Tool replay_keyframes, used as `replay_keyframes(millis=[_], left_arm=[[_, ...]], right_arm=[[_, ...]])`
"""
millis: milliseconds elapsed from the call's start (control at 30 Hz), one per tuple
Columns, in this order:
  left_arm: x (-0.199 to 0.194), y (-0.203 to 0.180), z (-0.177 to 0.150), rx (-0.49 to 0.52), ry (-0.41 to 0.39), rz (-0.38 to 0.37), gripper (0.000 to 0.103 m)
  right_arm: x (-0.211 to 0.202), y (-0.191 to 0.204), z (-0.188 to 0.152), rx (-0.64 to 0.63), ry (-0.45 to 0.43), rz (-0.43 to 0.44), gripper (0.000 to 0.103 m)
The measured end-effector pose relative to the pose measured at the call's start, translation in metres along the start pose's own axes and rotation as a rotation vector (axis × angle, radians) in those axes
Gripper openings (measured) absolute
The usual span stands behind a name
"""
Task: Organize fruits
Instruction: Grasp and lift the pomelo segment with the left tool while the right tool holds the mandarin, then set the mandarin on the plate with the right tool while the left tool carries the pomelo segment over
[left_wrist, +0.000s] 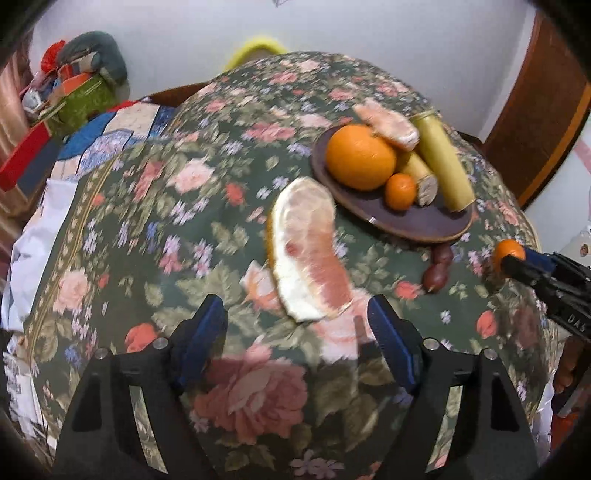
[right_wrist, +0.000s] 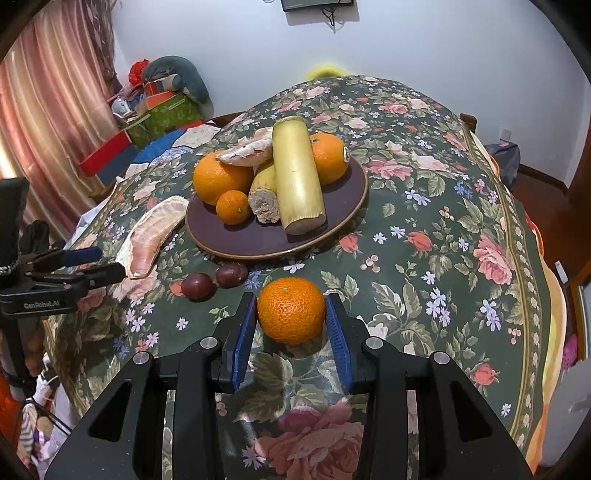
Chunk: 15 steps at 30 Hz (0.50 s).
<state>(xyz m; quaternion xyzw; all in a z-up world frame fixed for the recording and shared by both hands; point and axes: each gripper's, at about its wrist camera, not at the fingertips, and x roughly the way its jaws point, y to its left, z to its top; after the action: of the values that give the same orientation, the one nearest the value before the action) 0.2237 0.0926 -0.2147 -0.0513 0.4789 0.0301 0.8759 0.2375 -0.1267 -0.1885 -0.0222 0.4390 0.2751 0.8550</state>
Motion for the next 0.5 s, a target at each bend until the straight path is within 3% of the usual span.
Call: replay_keyframes(millis=[200, 333, 500], left_arm=[[0.028, -0.004, 0.026, 0.017, 0.019, 0.021, 0.078], [0.052, -0.003, 0.038, 0.031, 0.059, 0.028, 0.066], [0.065, -0.008, 0.046, 0.081, 0.036, 0.063, 0.065]], right_arm=[[-0.001, -0.001, 0.005, -0.001, -0.007, 0.000, 0.035], [0.000, -0.003, 0.006, -0.003, -0.009, -0.001, 0.035], [0.004, -0.005, 0.008, -0.013, -0.009, -0.017, 0.035]])
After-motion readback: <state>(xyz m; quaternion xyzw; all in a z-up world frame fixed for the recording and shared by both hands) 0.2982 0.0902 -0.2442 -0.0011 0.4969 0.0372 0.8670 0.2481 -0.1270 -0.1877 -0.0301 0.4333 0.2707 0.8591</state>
